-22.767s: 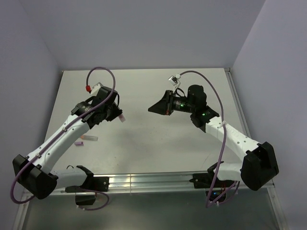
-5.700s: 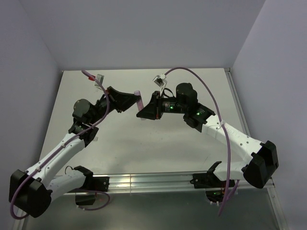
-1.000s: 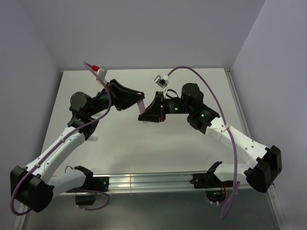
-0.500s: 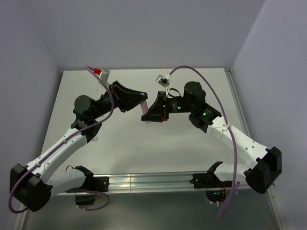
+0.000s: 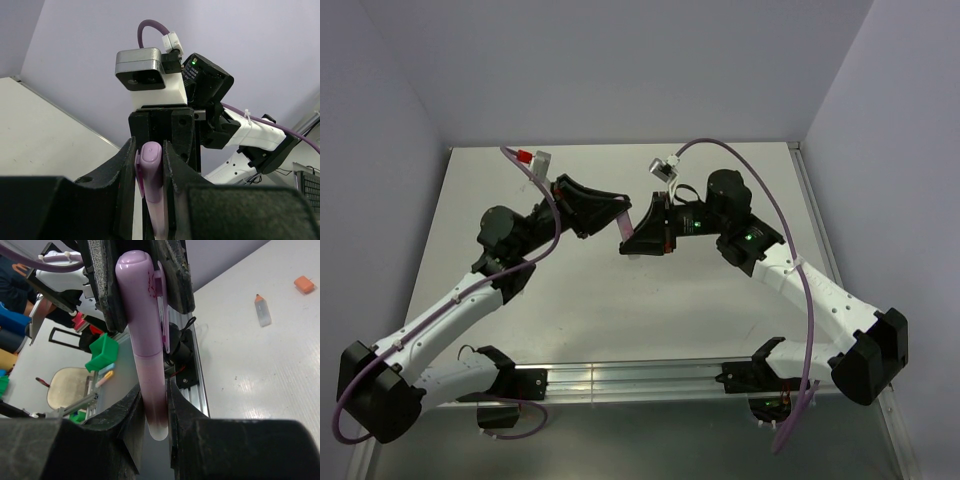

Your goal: Insert the pens into the pen caps

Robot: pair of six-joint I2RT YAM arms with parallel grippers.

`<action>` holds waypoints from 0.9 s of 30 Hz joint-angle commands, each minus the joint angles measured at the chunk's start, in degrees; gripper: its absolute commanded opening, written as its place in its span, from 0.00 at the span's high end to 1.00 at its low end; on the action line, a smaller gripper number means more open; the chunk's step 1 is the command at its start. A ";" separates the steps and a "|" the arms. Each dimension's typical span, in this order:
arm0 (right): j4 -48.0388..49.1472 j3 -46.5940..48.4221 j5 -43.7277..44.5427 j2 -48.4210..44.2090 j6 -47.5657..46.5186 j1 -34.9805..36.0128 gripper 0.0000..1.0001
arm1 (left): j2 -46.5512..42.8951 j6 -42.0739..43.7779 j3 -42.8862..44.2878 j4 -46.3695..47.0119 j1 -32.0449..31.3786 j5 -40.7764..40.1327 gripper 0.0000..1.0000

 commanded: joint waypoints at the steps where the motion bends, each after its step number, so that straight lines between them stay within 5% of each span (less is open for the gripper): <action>1: 13.42 2.79 14.64 -1.74 4.91 -4.50 1.00 | -1.27 2.63 -3.47 -7.78 -5.47 16.79 1.00; 27: 12.72 3.14 13.14 -1.65 4.56 -9.34 1.00 | -2.24 5.88 -3.74 -13.85 -8.55 18.71 1.00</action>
